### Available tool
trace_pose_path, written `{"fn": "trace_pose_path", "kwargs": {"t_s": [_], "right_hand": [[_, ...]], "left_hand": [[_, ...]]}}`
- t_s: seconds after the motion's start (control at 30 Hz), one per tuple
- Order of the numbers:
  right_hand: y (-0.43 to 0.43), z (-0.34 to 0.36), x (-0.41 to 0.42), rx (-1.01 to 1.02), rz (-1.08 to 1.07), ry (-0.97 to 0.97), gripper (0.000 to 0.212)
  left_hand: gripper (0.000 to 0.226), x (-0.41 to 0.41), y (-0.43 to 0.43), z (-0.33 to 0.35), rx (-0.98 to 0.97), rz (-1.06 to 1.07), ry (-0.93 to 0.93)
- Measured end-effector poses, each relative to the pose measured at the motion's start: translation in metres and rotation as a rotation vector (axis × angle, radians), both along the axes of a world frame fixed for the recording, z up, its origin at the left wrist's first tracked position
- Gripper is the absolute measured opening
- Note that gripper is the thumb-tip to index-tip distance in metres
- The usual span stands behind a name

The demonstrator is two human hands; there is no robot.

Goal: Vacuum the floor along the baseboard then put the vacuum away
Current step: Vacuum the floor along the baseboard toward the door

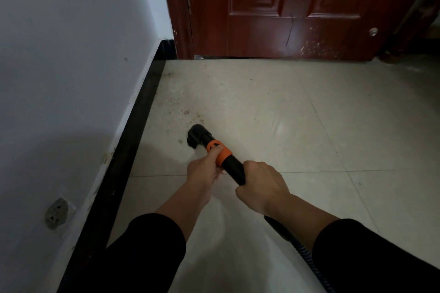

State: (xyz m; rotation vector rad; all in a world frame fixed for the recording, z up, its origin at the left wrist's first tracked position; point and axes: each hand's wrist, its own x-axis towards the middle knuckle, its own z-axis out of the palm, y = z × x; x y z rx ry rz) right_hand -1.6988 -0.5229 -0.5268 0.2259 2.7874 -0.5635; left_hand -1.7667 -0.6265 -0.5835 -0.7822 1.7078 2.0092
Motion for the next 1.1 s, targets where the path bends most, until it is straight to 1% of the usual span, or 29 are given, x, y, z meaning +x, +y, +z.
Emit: {"fn": "trace_pose_path", "kwargs": {"t_s": [0.37, 0.53, 0.67, 0.87, 1.1], "right_hand": [[0.021, 0.000, 0.003, 0.043, -0.072, 0.046, 0.015], [0.034, 0.001, 0.007, 0.051, -0.102, 0.049, 0.016], [0.044, 0.001, 0.005, 0.060, -0.133, 0.055, 0.016], [0.055, -0.005, -0.002, 0.087, -0.159, 0.064, 0.015], [0.073, 0.010, -0.004, 0.116, -0.174, 0.001, 0.015]], "left_hand": [[0.024, -0.001, 0.028, 0.004, 0.080, -0.035, -0.013], [0.018, 0.001, 0.043, 0.008, 0.144, -0.056, -0.021], [0.018, -0.001, 0.055, 0.009, 0.133, -0.080, -0.029], [0.016, -0.009, 0.070, 0.007, 0.182, -0.070, -0.052], [0.021, -0.010, 0.091, 0.006, 0.108, -0.144, -0.023]]}}
